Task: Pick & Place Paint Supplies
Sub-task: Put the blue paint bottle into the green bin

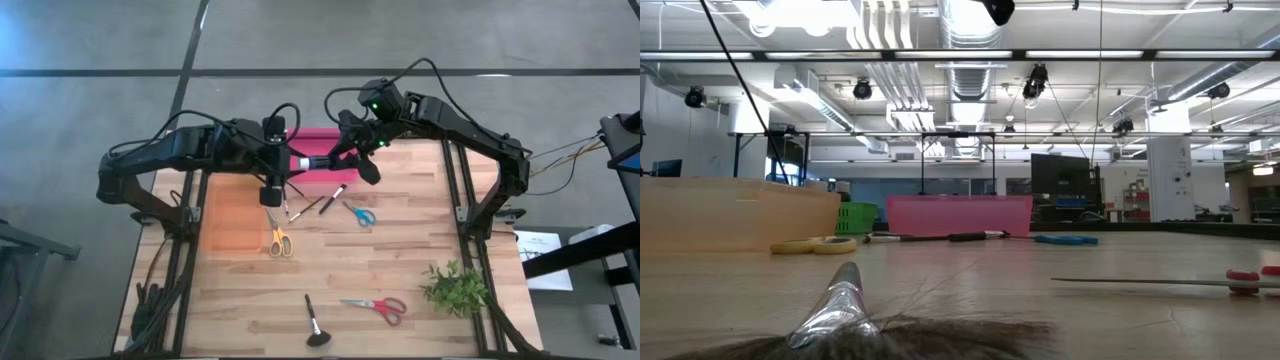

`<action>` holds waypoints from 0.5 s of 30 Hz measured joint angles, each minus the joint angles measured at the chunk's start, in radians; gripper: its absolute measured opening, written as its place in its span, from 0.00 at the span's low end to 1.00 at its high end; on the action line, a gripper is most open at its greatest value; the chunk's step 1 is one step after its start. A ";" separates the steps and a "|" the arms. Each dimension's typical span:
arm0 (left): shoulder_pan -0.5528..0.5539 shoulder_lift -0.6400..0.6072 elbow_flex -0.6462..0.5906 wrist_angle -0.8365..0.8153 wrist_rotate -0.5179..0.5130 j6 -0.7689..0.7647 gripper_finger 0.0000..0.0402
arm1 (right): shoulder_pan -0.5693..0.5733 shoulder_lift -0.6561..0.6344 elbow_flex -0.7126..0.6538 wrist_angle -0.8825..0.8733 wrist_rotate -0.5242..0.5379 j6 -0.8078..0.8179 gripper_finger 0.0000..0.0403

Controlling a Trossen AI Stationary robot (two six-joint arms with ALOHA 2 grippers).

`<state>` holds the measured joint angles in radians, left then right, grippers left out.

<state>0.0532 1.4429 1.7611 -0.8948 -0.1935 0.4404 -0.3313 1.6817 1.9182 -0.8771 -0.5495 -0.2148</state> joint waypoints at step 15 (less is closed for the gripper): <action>0.000 0.000 0.000 0.004 0.010 -0.035 0.30 | 0.000 0.000 -0.002 0.006 -0.001 0.017 0.34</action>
<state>0.0536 1.4425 1.7615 -0.8906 -0.1833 0.4054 -0.3313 1.6817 1.9163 -0.8711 -0.5502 -0.1977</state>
